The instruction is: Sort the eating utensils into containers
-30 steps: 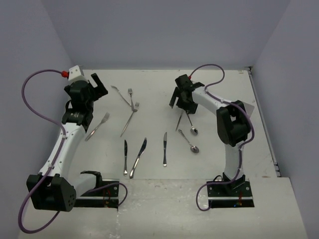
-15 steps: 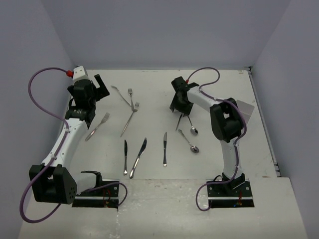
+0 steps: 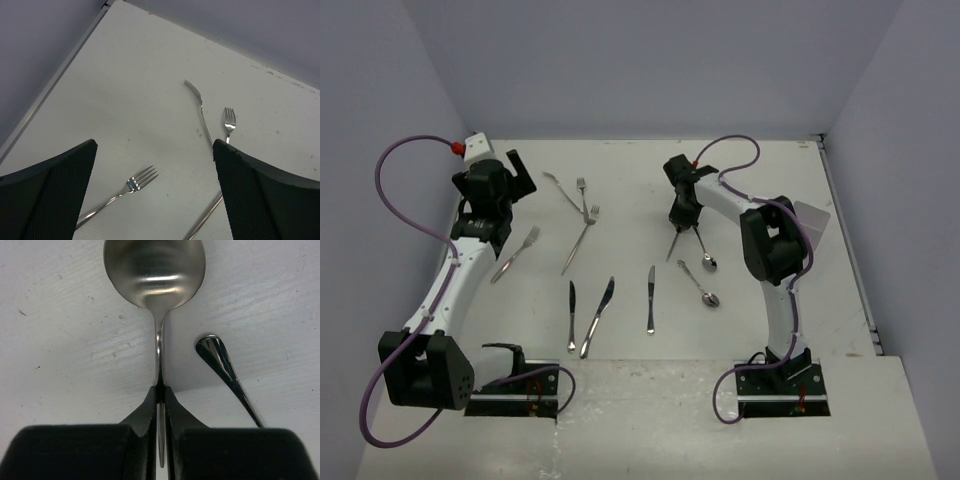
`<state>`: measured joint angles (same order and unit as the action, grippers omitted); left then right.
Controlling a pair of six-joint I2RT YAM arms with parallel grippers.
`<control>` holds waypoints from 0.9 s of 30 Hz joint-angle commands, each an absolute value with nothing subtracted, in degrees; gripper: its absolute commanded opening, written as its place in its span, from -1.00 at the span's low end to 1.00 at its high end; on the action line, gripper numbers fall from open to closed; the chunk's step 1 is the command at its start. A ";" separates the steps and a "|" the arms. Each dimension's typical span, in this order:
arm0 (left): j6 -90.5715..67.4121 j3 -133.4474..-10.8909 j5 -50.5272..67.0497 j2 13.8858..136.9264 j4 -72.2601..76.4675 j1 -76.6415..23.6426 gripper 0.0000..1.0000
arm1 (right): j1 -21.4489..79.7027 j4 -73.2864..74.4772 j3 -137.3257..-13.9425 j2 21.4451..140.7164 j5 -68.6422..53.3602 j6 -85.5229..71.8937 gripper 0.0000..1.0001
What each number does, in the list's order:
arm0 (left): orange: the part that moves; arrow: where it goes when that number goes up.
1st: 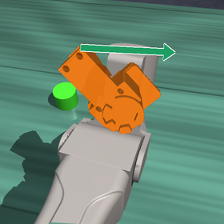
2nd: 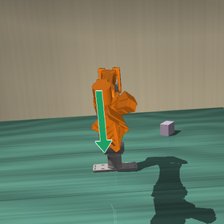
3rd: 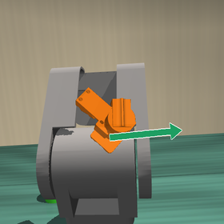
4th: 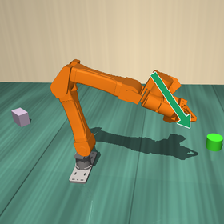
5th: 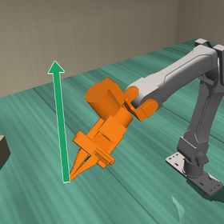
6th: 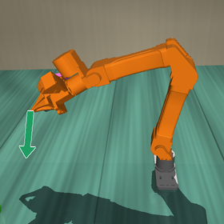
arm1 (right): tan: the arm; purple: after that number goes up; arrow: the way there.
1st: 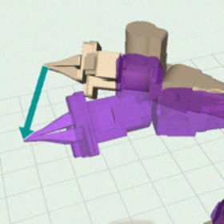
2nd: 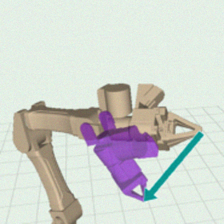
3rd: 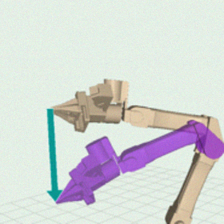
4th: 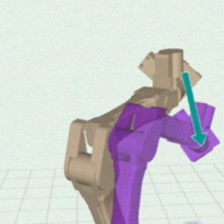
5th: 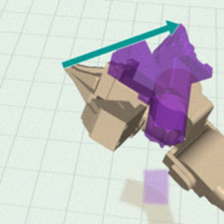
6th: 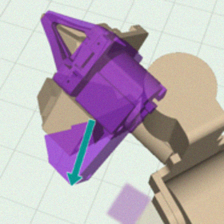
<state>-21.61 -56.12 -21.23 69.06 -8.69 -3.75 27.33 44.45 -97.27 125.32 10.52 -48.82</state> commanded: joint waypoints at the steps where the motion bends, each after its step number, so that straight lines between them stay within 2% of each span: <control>1: -20.39 -58.09 -23.38 69.08 -8.17 -3.43 1.00 | 27.60 44.74 -99.23 125.34 12.48 -46.33 -1.00; 3: -20.57 -58.27 -23.29 69.08 -8.61 -3.43 1.00 | 27.69 42.29 -97.92 123.67 13.44 -44.48 -1.00; 6: -20.57 -58.36 -22.59 68.91 -8.79 -3.43 1.00 | 27.68 30.80 -91.43 115.69 14.41 -37.90 -1.00; 12: -20.74 -58.18 -20.83 68.73 -8.61 -3.43 1.00 | 27.51 -3.71 -73.59 94.33 16.43 -23.22 -1.00; 14: -20.74 -58.10 -20.66 68.64 -8.53 -3.43 1.00 | 26.81 -9.03 -68.66 88.63 17.57 -19.78 -1.00; 17: -20.66 -58.01 -20.48 68.38 -8.70 -3.43 1.00 | 23.74 -15.02 -63.65 82.30 18.19 -18.20 -1.00; 21: -20.48 -57.48 -21.18 67.59 -8.44 -3.43 1.00 | 13.93 -21.43 -56.35 74.39 14.34 -17.40 -1.00; 26: -20.30 -56.78 -20.40 66.18 -7.21 -3.43 1.00 | 3.54 -31.89 -44.75 66.19 9.15 -0.64 -1.00; 27: -20.13 -56.34 -20.04 66.01 -6.86 -3.43 1.00 | 2.04 -32.17 -43.00 65.31 4.62 5.30 -1.00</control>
